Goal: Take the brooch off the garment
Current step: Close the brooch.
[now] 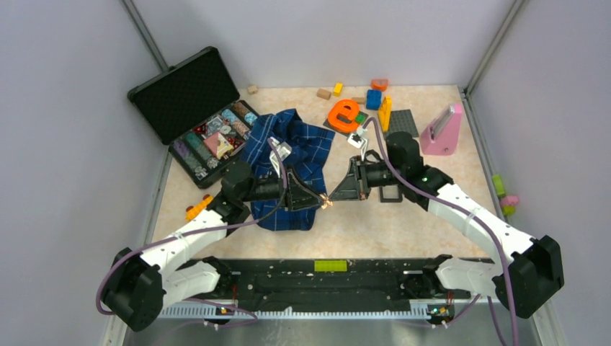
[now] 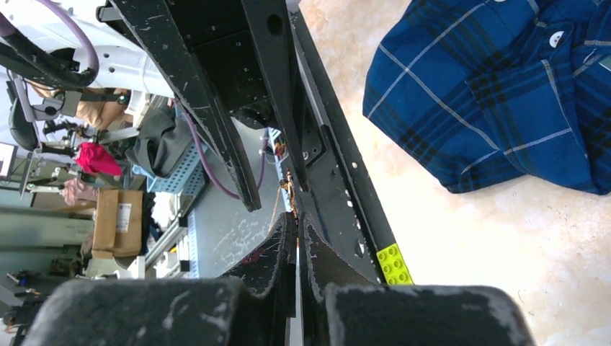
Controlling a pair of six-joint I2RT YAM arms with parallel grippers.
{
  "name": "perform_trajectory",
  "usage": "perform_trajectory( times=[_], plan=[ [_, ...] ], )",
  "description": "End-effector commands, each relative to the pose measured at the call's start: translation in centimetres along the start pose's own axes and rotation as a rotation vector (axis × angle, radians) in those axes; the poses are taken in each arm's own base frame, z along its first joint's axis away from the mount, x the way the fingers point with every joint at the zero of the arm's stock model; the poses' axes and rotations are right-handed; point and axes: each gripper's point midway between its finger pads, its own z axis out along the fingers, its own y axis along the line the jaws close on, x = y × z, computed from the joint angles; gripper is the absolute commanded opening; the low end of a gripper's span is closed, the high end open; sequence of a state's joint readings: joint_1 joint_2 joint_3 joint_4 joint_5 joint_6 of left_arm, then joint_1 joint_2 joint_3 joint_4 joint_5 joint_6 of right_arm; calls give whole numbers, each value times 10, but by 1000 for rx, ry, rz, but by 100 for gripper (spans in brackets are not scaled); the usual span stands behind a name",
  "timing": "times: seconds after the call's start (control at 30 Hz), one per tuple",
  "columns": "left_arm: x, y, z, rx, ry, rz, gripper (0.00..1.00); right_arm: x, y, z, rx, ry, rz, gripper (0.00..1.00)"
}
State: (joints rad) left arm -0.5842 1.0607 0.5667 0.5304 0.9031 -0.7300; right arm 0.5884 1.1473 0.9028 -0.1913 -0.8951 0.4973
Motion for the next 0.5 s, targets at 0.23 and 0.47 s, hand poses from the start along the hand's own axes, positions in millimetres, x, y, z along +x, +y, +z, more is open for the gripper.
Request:
perform_trajectory(
  times=[0.23,0.47],
  plan=[
    [-22,-10,6,28,-32,89,26,0,8,0,-12,-3,-49,0],
    [-20,-6,7,24,-22,80,26,-1,10,-1,-16,-8,-49,0]
  ],
)
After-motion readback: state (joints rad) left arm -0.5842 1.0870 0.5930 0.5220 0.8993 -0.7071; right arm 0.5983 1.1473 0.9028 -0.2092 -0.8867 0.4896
